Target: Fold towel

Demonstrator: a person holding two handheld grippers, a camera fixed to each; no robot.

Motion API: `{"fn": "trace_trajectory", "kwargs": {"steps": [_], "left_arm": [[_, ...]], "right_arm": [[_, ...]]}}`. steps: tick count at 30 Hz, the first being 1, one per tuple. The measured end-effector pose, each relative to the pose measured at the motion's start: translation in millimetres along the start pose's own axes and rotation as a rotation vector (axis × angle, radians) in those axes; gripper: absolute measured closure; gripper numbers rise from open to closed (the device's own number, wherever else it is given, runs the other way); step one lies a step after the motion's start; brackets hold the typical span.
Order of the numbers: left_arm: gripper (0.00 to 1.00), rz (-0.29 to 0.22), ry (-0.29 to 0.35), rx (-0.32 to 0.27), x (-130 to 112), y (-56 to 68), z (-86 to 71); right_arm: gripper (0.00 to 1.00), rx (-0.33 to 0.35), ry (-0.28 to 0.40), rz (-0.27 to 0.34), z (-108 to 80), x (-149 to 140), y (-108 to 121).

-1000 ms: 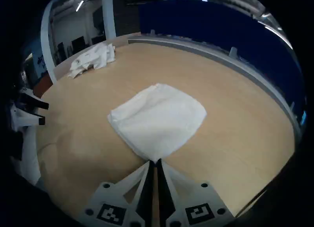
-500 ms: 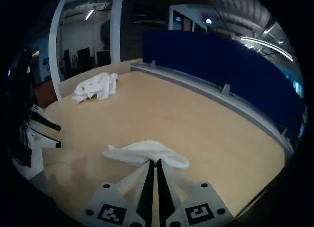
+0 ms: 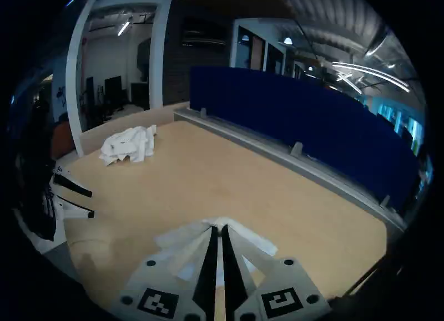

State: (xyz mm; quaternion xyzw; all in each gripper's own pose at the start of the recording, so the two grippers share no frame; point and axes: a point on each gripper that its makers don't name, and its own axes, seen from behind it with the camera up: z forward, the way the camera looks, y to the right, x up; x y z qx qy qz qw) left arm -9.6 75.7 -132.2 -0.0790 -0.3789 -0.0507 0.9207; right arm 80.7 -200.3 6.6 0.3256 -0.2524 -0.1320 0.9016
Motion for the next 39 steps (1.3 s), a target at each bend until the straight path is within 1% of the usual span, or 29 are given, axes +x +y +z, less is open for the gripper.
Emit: {"fn": "trace_trajectory", "kwargs": {"steps": [6,12,20,24,28,34,39], "left_arm": [[0.07,0.019,0.005,-0.014,5.2,7.4,-2.6],[0.07,0.029,0.005,-0.026,8.4,14.8,-2.9],[0.07,0.051,-0.002,-0.033,10.4,22.1,-1.2],[0.07,0.051,-0.006,-0.037,10.7,26.3,0.8],[0.06,0.051,-0.009,-0.037,11.3,30.4,4.1],[0.06,0.059,-0.014,-0.040,13.5,38.7,9.0],[0.06,0.063,-0.018,-0.045,15.0,46.2,13.1]], "right_arm": [[0.95,-0.037,0.009,0.032,-19.8,1.2,22.9],[0.95,-0.079,0.016,0.055,-45.1,1.3,53.1],[0.95,-0.162,-0.007,0.048,-90.8,-8.3,114.8],[0.95,-0.206,-0.022,0.046,-114.7,-15.4,148.8],[0.95,-0.245,-0.034,0.059,-137.3,-23.0,183.9],[0.95,-0.296,-0.046,0.081,-165.2,-29.2,231.3],[0.95,-0.333,-0.067,0.077,-180.7,-34.4,263.9]]}}
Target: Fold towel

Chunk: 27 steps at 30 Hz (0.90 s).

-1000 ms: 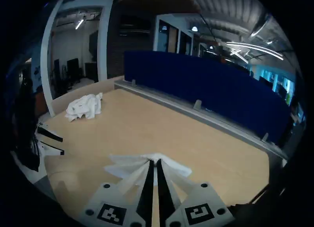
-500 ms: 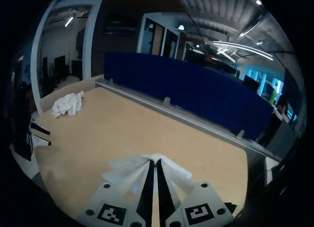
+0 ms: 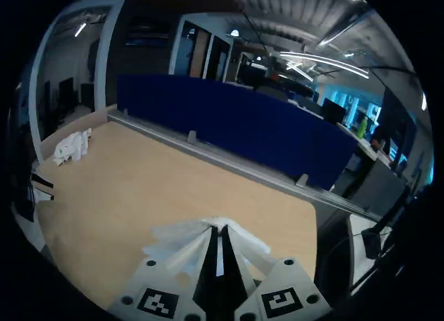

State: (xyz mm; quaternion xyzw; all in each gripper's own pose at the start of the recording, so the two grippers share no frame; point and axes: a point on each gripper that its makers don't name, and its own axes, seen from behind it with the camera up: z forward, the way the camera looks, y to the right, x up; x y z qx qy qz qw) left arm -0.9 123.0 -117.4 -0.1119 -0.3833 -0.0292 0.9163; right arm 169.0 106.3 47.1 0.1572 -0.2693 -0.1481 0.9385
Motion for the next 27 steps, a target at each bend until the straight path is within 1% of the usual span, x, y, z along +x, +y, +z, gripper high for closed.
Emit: {"fn": "trace_trajectory", "kwargs": {"steps": [4,7,11,15,21,27], "left_arm": [[0.06,0.002,-0.002,-0.003,1.7,5.2,2.4],[0.06,0.005,-0.005,-0.003,2.7,8.4,3.2],[0.06,0.010,-0.007,-0.002,3.8,11.3,3.4],[0.06,0.014,-0.011,-0.002,3.3,12.8,4.2],[0.06,0.022,-0.017,-0.006,1.8,16.2,6.5],[0.06,0.036,-0.023,-0.013,0.3,21.7,8.1]], "right_arm": [[0.95,-0.018,-0.016,-0.004,1.9,-3.7,20.9],[0.95,-0.027,-0.024,0.000,4.4,-6.8,32.2],[0.95,-0.035,-0.037,0.013,6.5,-15.3,41.9],[0.95,-0.047,-0.057,0.026,4.4,-31.4,48.7],[0.95,-0.075,-0.087,0.056,-9.8,-60.1,61.2],[0.95,-0.108,-0.135,0.083,-25.3,-98.2,76.6]]}}
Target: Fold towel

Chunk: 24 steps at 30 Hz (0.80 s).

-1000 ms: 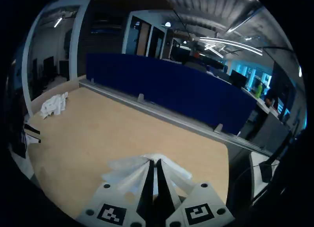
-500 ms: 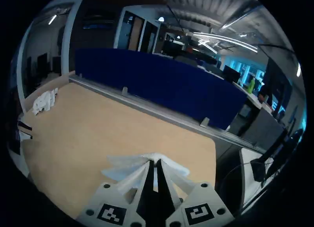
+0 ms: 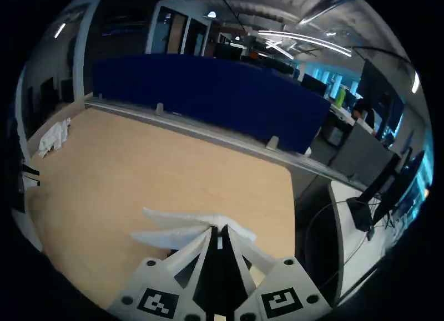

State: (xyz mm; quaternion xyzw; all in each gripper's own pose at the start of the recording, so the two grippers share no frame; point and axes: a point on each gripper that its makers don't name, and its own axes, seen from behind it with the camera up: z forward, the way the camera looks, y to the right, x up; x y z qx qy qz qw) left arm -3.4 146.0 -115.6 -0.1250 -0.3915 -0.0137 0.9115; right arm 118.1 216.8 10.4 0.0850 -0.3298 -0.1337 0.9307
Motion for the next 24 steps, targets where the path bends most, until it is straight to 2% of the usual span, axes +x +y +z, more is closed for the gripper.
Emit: {"fn": "trace_trajectory", "kwargs": {"steps": [9,24], "left_arm": [[0.06,0.012,-0.008,-0.003,-2.5,3.3,-0.1],[0.06,0.022,-0.010,0.006,-5.2,6.8,-3.0]], "right_arm": [[0.95,-0.031,-0.065,0.056,-7.7,-56.4,14.2],[0.95,-0.087,-0.159,0.160,-10.3,-140.0,19.2]]}}
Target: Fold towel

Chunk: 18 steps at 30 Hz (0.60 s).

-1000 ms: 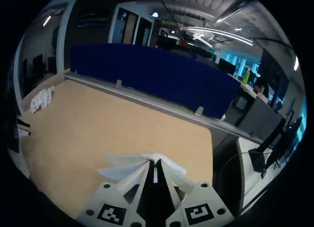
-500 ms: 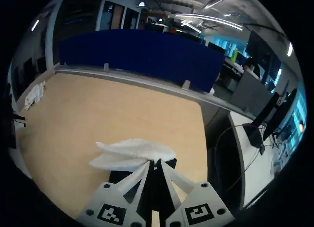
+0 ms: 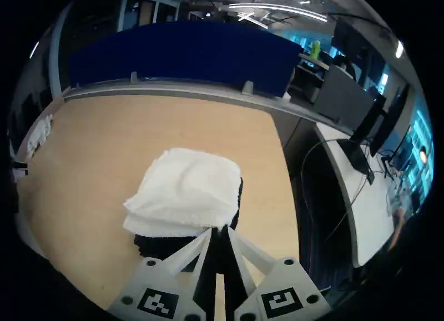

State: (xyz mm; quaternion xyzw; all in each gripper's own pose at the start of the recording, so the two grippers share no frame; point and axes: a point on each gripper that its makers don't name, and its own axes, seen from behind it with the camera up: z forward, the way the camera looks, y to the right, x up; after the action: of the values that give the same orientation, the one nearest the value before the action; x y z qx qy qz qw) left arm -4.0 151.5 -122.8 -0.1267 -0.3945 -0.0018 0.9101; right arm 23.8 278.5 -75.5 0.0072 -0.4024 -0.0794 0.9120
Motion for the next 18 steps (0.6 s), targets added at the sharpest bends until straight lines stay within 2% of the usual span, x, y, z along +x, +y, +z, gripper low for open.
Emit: {"fn": "trace_trajectory", "kwargs": {"steps": [9,18], "left_arm": [[0.06,0.012,-0.002,0.009,-0.8,-2.2,-1.7],[0.06,0.019,-0.002,0.021,2.2,-5.1,-3.3]], "right_arm": [[0.95,-0.043,-0.048,0.109,16.7,-42.0,5.9],[0.95,-0.080,-0.091,0.174,33.3,-70.6,6.5]]}}
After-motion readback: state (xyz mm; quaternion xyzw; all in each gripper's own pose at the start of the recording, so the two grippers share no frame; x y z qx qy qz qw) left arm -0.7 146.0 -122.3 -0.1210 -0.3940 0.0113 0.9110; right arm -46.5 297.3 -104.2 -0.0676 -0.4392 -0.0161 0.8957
